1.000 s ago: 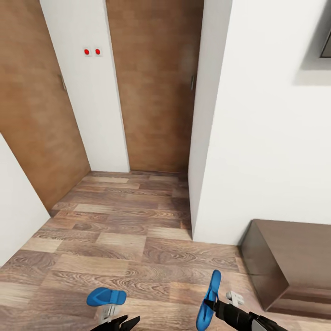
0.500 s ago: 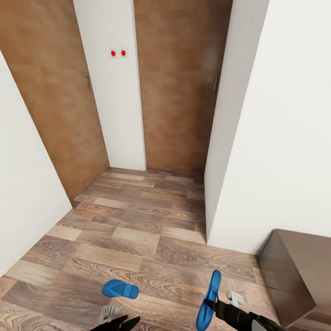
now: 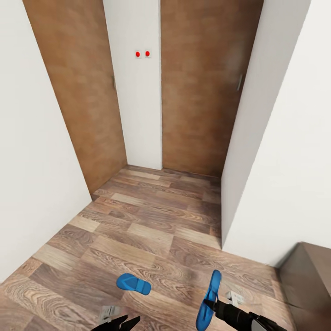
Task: In the bedroom, move the book from the bed onto either nightstand, and place the two sandals side by side next to the bed.
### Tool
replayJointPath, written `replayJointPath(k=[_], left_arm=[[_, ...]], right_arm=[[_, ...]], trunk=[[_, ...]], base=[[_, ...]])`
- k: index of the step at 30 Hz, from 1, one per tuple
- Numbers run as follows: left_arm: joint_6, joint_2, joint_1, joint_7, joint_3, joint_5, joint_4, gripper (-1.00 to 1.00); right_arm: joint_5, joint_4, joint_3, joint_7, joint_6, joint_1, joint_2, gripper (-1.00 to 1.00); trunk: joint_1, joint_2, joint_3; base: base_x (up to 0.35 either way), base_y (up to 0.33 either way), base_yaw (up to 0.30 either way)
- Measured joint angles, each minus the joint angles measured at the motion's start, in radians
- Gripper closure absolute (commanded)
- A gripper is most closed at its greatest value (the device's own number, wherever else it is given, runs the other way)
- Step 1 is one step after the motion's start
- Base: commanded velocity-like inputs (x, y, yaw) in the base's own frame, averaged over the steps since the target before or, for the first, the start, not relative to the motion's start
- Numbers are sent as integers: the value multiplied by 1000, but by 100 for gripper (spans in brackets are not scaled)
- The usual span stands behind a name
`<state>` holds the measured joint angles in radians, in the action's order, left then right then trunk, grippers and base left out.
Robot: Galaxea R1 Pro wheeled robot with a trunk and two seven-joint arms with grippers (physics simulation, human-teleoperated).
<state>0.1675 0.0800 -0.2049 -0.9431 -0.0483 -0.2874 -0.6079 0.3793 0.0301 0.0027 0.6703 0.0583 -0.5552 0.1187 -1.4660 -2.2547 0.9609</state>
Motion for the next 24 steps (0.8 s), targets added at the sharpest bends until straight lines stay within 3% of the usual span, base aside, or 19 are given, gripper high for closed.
replayJointPath(k=[24], left_arm=[[0,-10,0,-1,0,-2,0,-100]], right_arm=[[0,0,1,-2,0,0,-7,100]], trunk=[[0,0,0]], base=[[0,0,259]])
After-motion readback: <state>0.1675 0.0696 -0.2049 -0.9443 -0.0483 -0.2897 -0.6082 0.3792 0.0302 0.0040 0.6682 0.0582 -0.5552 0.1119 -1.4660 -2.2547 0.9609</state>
